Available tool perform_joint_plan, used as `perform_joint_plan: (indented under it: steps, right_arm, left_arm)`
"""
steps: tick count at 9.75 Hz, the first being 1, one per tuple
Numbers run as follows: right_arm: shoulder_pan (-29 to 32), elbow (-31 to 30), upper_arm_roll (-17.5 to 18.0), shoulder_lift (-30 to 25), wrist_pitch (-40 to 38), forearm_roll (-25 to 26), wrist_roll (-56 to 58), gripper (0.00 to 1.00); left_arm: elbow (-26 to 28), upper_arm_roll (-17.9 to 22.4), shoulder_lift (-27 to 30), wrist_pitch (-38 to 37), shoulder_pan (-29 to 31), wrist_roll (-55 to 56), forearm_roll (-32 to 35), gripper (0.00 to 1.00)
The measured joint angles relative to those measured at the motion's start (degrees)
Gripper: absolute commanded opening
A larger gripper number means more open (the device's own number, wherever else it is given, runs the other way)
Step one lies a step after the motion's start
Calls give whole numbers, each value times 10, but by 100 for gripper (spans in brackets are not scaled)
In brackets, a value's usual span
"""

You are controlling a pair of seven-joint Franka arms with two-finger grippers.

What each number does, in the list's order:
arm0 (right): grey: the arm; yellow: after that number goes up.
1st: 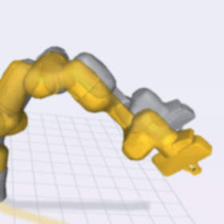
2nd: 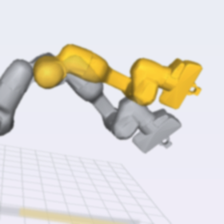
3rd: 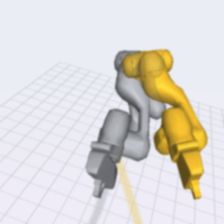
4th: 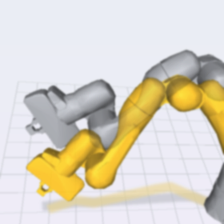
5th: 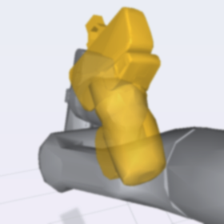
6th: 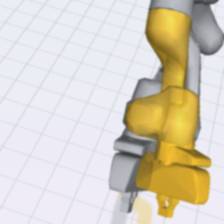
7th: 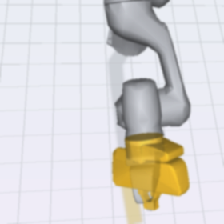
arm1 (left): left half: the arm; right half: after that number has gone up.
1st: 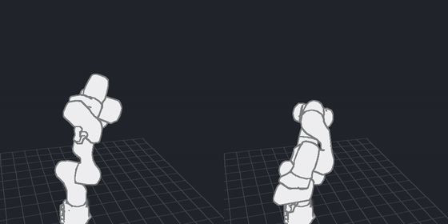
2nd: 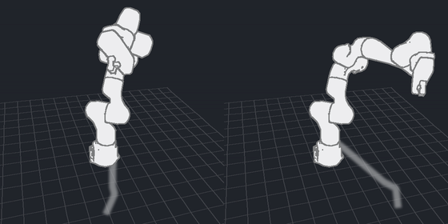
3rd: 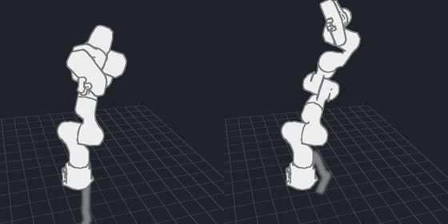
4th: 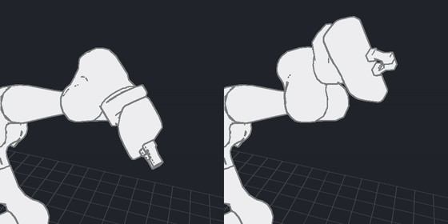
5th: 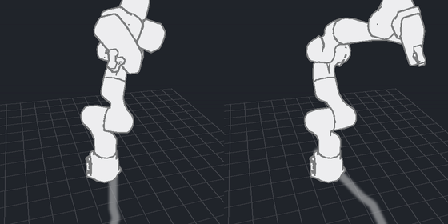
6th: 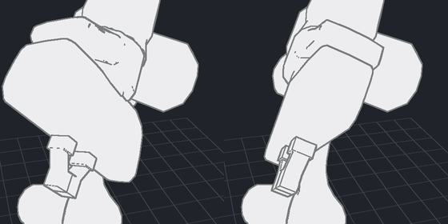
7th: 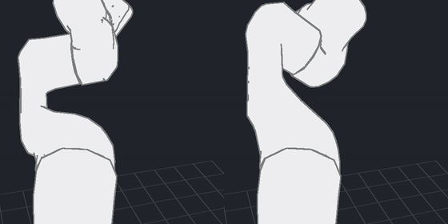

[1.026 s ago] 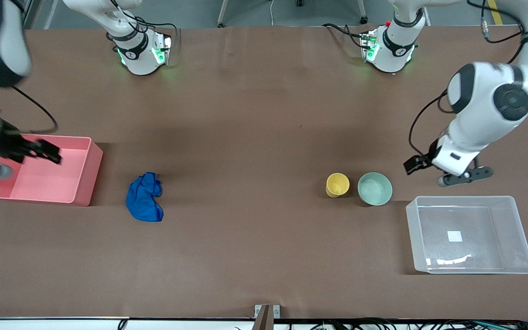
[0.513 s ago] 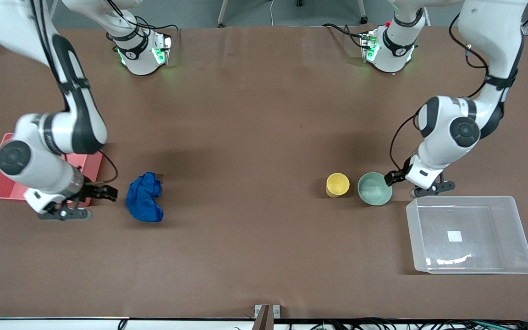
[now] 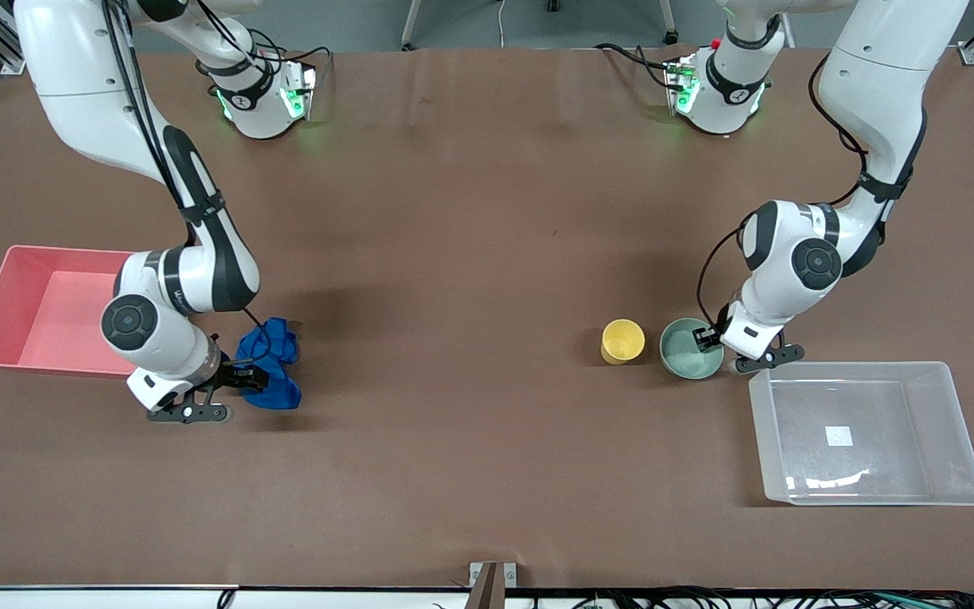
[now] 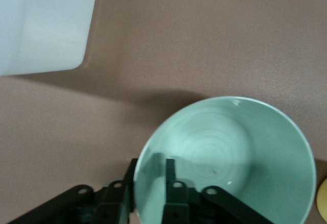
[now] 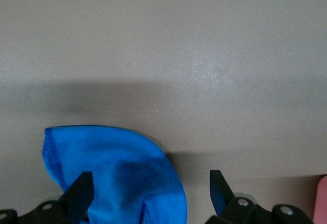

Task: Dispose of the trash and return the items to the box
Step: 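Grasp the blue cloth with the right gripper while the left gripper grasps the bowl, then drop the cloth into the pink bin while the left gripper lowers the bowl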

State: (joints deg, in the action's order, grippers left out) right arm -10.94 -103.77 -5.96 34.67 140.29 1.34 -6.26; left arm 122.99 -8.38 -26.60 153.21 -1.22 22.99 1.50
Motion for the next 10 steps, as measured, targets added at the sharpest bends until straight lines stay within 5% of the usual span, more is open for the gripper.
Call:
perform_joint_plan:
  steps: [3,4,5,6,10]
  right_arm:
    - [0,-63,0,2,72,0,0,100]
    - [0,-71,0,-2,75,0,0,82]
    - [0,-75,0,-7,75,0,0,29]
    - [0,-80,0,-16,74,0,0,7]
    - [-1,-86,0,-32,48,0,0,3]
  left_arm:
    - [-19,0,29,-13,1,0,0,0]
    - [-33,1,60,-57,3,0,0,0]
    - [-54,2,95,-115,7,0,0,0]
    - [-84,3,122,-168,14,-4,0,0]
    - [-187,7,101,-229,90,-160,0,0]
